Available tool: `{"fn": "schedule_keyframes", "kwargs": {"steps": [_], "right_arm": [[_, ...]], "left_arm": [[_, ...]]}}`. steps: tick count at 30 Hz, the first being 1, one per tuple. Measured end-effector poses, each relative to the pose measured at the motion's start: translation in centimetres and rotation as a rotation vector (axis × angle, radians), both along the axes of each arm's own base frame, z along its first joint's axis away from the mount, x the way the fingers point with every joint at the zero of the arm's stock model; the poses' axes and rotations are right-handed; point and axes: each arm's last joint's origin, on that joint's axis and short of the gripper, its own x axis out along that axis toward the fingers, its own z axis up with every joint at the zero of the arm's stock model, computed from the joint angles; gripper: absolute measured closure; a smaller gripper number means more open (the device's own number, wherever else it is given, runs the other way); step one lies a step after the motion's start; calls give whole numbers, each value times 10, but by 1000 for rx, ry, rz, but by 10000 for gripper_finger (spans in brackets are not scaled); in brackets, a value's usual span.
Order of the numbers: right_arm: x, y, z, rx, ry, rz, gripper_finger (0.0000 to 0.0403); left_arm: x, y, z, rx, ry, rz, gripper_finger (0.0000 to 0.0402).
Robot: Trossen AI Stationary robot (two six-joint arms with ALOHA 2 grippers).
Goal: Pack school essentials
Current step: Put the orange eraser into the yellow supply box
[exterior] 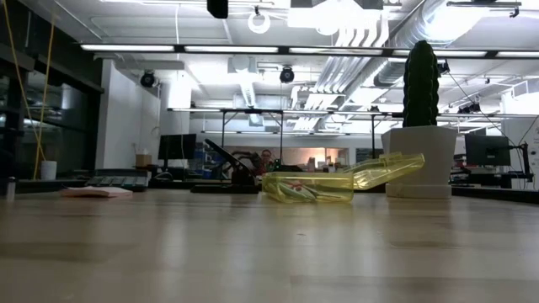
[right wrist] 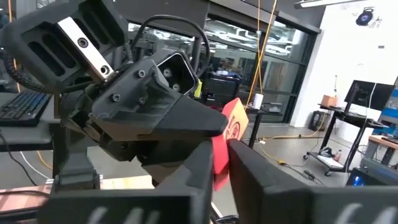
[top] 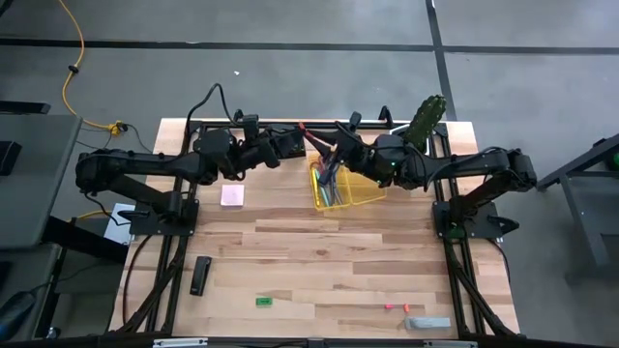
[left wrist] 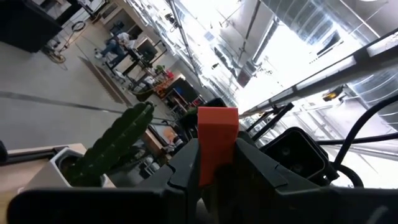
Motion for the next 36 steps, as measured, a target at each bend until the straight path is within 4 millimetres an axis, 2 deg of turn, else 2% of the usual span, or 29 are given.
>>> {"fn": "schedule_keyframes", "kwargs": {"steps": [3, 9, 13, 16, 22, 25, 29, 32, 36], "right_arm": [[0, 0, 0, 0, -1, -1, 395], [0, 0, 0, 5, 0, -11, 390], [-4, -1, 1, 3, 22, -46, 398], [-21, -3, 12, 25, 23, -87, 397], [-58, -5, 20, 54, 178, -82, 399], [-77, -8, 20, 92, 271, 5, 400], [-93, -12, 16, 161, 367, 231, 401], [-98, -14, 19, 193, 355, 379, 402], [-97, -14, 22, 184, 322, 436, 402]], "left_arm": [[0, 0, 0, 0, -1, 1, 328], [0, 0, 0, 16, 16, 5, 326], [-4, 1, -1, 62, 90, 21, 301], [-19, 2, 3, 108, 177, 36, 271], [-69, -5, 16, 290, 401, 80, 222], [-91, -16, 23, 425, 438, -14, 213], [-110, -31, 24, 543, 488, -147, 213], [-114, -41, 21, 591, 525, -205, 218], [-110, -49, 20, 643, 543, -192, 227]]}}
